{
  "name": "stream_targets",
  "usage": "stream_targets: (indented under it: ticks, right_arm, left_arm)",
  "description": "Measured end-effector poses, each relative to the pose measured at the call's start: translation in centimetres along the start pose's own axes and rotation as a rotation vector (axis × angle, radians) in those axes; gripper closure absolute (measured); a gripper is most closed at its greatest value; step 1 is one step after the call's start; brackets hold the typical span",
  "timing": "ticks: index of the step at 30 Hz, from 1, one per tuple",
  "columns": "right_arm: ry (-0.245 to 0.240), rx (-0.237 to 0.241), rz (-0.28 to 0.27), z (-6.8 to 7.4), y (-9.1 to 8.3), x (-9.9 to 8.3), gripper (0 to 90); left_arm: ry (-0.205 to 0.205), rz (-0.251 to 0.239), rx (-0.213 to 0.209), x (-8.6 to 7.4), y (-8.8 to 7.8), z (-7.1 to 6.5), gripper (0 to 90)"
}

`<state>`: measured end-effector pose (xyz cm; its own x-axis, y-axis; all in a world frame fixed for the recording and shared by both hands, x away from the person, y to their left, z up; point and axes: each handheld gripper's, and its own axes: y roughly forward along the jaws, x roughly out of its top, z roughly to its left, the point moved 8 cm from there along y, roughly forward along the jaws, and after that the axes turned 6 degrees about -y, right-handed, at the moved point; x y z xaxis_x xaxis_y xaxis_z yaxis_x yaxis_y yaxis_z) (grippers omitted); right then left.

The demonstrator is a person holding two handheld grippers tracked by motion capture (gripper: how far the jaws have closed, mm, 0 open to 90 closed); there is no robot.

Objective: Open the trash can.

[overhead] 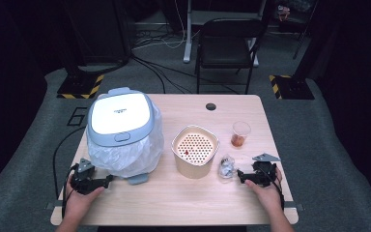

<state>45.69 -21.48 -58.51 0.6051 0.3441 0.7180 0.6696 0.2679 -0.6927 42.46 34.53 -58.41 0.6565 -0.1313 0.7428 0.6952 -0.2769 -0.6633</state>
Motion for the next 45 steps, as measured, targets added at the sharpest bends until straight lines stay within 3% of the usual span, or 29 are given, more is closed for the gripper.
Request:
stream_targets:
  ticks: [10,16,20,21,23,24,26,30,32,33,35,38,42,45]
  right_arm:
    - [0.0,-0.004,0.006,0.0,0.0,0.0,0.0]
    - [0.002,0.0,0.005,0.1,0.0,0.0,0.0]
    - [0.007,0.002,0.001,0.2,-0.1,-0.1,0.4]
    - [0.003,0.002,0.002,0.2,-0.1,-0.1,0.5]
    - [0.005,-0.001,0.002,0.2,-0.1,-0.1,0.5]
    - [0.005,-0.002,0.003,0.2,-0.2,-0.1,0.5]
    - [0.005,-0.001,0.002,0.2,-0.1,-0.1,0.5]
    - [0.004,-0.001,0.002,0.2,-0.1,-0.1,0.5]
    - [0.005,-0.001,0.002,0.2,-0.1,-0.1,0.5]
    - [0.005,-0.001,0.002,0.2,-0.1,-0.1,0.5]
    - [0.005,-0.001,0.002,0.2,-0.1,-0.1,0.5]
    - [0.005,-0.001,0.002,0.2,-0.1,-0.1,0.6]
    - [0.0,-0.001,0.004,0.2,-0.3,-0.1,2.7]
    - [0.008,-0.004,0.005,0.2,-0.5,-0.1,9.6]
  left_arm:
    - [-0.018,-0.003,0.015,0.0,-0.1,0.0,15.5]
    - [-0.025,-0.028,0.026,0.1,-0.1,0.0,20.1]
    - [-0.04,-0.025,-0.006,0.3,-0.5,-0.4,35.7]
    - [-0.051,-0.015,-0.031,0.3,-0.6,-0.6,40.7]
    - [-0.061,-0.008,-0.017,0.3,-1.1,-0.6,42.1]
    - [-0.081,-0.01,-0.034,0.3,-1.3,-0.8,44.2]
    - [-0.082,-0.02,-0.059,0.6,-2.0,-1.0,52.6]
    - [-0.075,-0.035,-0.09,1.4,-3.5,-1.5,61.0]
    - [-0.064,-0.02,-0.136,1.7,-4.4,-2.1,72.6]
    - [-0.064,-0.02,-0.136,1.7,-4.4,-2.1,75.7]
    - [-0.052,-0.028,-0.131,1.9,-4.8,-2.3,76.5]
    - [-0.067,-0.033,-0.172,2.1,-5.7,-3.3,81.7]
    - [-0.014,-0.012,-0.194,2.0,-6.7,-4.6,87.3]
    - [0.008,-0.014,-0.212,1.9,-6.9,-5.5,90.0]
